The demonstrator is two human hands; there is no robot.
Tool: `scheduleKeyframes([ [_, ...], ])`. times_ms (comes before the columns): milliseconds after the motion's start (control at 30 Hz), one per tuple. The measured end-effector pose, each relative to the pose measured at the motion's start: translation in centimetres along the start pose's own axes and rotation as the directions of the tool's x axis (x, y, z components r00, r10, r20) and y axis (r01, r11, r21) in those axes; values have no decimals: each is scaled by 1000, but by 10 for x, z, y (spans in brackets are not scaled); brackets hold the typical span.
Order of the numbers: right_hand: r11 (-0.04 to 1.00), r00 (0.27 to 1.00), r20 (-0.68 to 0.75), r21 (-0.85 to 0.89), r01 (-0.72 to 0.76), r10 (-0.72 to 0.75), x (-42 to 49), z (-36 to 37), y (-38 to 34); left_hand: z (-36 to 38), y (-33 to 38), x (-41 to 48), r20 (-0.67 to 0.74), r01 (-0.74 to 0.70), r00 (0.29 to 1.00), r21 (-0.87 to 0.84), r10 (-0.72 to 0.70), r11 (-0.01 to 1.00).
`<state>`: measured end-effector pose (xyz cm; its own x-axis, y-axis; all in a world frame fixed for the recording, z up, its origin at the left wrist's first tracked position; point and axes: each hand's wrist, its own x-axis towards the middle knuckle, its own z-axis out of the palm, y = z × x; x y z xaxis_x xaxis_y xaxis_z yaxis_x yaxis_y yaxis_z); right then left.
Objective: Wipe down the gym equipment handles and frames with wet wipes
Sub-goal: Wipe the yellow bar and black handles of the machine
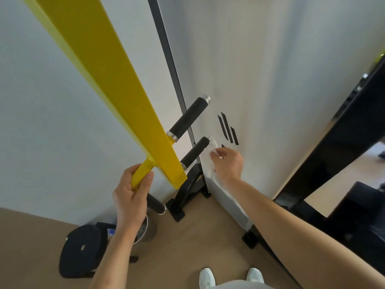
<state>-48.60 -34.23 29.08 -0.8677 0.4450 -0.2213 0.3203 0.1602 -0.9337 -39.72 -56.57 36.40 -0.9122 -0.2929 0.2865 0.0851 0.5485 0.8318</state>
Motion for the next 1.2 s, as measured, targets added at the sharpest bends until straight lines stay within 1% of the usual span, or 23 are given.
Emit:
scheduleKeyframes([
  [33,974,986,24,150,-168,167,-6,-1,-1,0,1,0,4,-1,1000,1,1,1000],
  [67,918,953,81,256,-303,292,-12,-2,-2,0,1,-1,7,-3,1000,1,3,1000],
  [100,849,914,159,339,-405,372,-17,-3,-4,0,1,-1,8,-5,1000,-3,5,1000],
  [167,705,838,327,454,-544,436,-24,-1,-12,1,0,0,7,-5,1000,-14,5,1000],
  [233,593,786,451,519,-616,423,-28,4,-23,1,0,0,6,0,1000,-23,0,1000],
  [267,566,770,490,525,-635,408,-28,8,-27,1,0,0,7,1,1000,-25,0,1000],
  [400,552,719,611,492,-673,333,-24,15,-32,-1,-2,2,8,-5,1000,-25,5,1000],
  [600,467,587,779,444,-765,220,-11,19,-19,-3,-2,4,8,-12,1000,-23,12,1000],
  [667,463,553,810,421,-780,195,-10,21,-18,-3,-2,5,6,-4,1000,-22,4,1000],
  [733,461,566,798,430,-776,208,-9,22,-20,-4,-3,5,18,-1,1000,-14,1,1000],
  [800,431,631,735,499,-752,250,-6,21,-25,-4,-3,5,36,-12,999,-10,13,1000],
  [867,445,722,630,580,-682,286,1,17,-30,-3,-1,5,33,-24,999,-9,25,1000],
  [933,520,820,470,635,-571,327,7,13,-34,-2,-1,4,26,-23,999,-11,24,1000],
  [1000,629,895,292,637,-445,338,10,9,-36,-1,-2,4,27,-31,999,-11,31,999],
  [1067,734,950,179,603,-311,256,4,3,-38,-1,-3,3,26,-38,999,-11,39,999],
  [1100,790,974,145,570,-226,175,-2,-1,-40,-1,-4,3,26,-35,999,-11,35,999],
  [1167,894,996,76,447,14,-54,-14,-15,-48,-1,-4,3,30,-16,999,-14,17,1000],
  [1200,917,983,38,368,156,-182,-20,-22,-54,-1,-4,3,33,-2,999,-18,3,1000],
])
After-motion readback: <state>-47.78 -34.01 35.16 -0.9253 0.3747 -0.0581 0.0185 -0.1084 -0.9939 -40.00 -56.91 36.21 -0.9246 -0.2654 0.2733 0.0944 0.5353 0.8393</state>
